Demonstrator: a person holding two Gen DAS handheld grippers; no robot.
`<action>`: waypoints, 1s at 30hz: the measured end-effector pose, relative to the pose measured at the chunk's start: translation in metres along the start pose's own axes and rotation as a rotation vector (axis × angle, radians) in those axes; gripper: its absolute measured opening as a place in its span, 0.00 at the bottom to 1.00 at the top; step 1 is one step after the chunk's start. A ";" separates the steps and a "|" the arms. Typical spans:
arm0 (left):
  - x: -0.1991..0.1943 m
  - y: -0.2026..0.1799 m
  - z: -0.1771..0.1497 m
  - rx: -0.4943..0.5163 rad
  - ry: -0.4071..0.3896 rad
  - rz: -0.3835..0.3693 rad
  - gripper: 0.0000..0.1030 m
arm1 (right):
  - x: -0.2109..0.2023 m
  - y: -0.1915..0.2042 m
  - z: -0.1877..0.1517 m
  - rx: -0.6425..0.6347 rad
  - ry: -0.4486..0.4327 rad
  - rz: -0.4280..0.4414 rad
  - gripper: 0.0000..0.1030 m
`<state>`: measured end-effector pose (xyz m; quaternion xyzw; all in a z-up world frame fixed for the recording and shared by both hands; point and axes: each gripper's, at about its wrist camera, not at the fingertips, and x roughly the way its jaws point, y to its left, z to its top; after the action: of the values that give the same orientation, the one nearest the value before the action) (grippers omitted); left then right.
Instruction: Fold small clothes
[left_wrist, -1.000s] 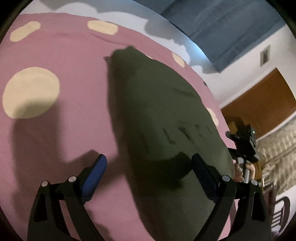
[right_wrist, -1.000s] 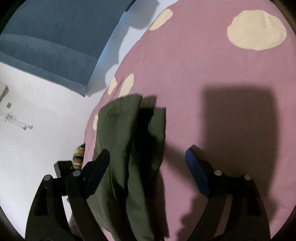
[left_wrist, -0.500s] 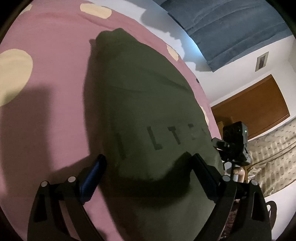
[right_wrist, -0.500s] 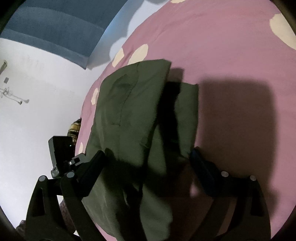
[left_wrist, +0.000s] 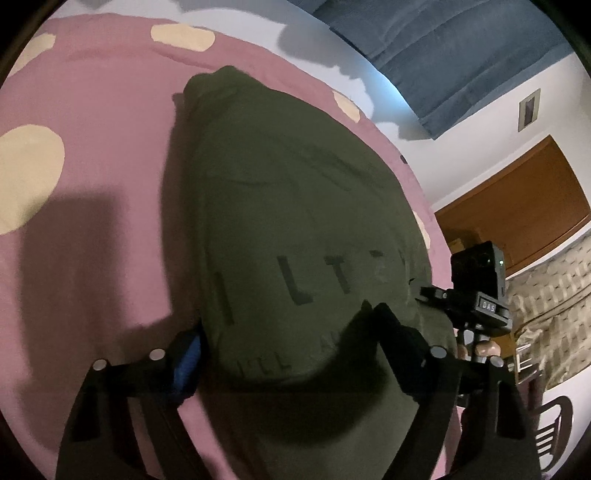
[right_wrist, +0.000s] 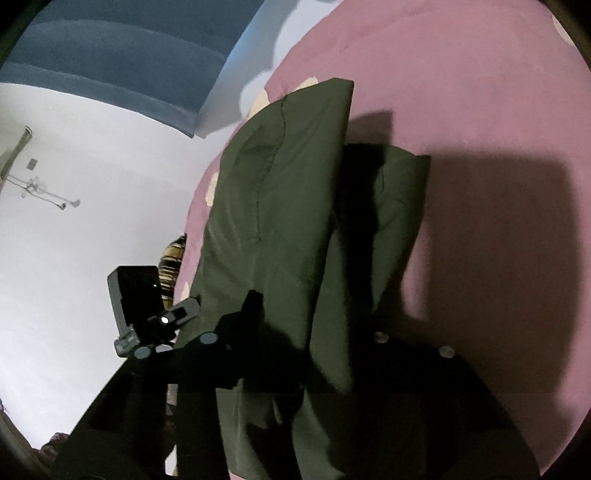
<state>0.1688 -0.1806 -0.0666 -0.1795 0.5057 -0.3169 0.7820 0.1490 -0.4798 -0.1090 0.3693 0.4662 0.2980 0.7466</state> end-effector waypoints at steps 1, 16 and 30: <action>0.000 -0.001 0.001 0.005 0.000 0.001 0.77 | -0.001 0.001 -0.001 0.003 -0.006 0.008 0.32; -0.020 0.003 0.001 0.033 -0.013 0.031 0.63 | -0.010 0.014 -0.017 -0.012 -0.051 0.022 0.28; -0.073 0.030 0.005 0.003 -0.070 0.131 0.61 | 0.008 0.004 0.001 -0.028 -0.010 0.077 0.27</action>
<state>0.1615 -0.1093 -0.0336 -0.1558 0.4881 -0.2596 0.8186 0.1527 -0.4716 -0.1094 0.3779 0.4437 0.3315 0.7419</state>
